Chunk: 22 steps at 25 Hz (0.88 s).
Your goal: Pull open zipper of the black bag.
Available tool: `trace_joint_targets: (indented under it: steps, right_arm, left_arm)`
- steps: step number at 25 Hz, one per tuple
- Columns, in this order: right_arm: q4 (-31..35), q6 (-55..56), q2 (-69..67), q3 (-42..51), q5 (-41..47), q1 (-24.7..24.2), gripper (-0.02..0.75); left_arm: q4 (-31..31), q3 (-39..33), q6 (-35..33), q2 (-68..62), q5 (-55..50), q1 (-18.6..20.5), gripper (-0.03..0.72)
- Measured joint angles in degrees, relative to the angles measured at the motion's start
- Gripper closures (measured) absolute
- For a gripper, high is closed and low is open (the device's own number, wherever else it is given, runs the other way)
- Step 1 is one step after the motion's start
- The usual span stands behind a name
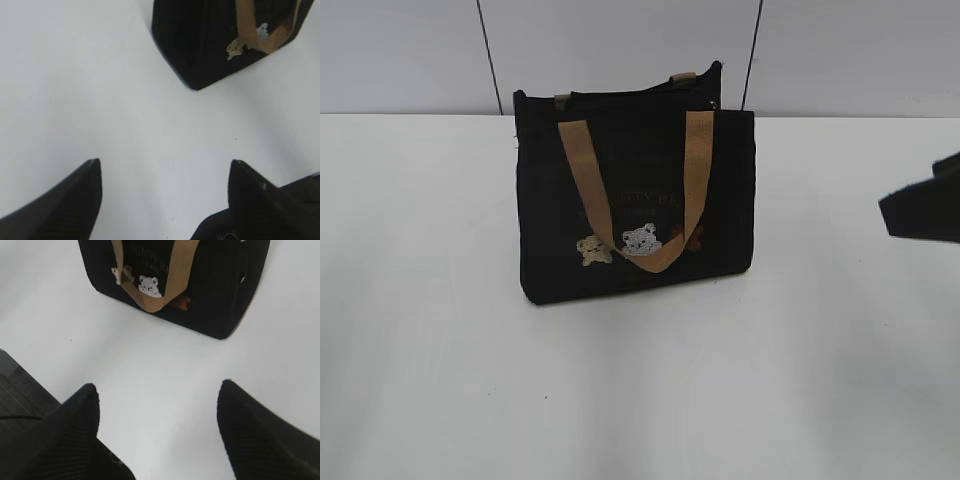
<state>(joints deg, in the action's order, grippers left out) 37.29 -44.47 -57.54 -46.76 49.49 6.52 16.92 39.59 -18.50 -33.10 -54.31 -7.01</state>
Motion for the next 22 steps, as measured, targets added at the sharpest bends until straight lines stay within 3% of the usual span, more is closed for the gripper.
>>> trace_joint_targets:
  steps: [6,14,18,22]
  right_arm:
    - [-4.0,8.4,16.3,9.2,0.2,0.0,0.184]
    - [-13.7,21.2,33.1,14.0,6.7,0.0,0.184]
    - [-21.1,27.9,39.9,14.0,12.6,0.0,0.184]
    - [-24.2,30.3,44.7,14.1,16.9,0.0,0.184]
  left_arm:
    - [-6.2,-2.3,9.3,10.1,-6.4,0.0,0.101]
    - [-6.5,-4.5,10.6,22.4,-12.4,0.0,0.111]
    - [-9.5,-4.6,11.5,27.5,-15.2,0.0,0.111]
    - [-12.4,-4.6,12.8,31.4,-15.5,0.0,0.111]
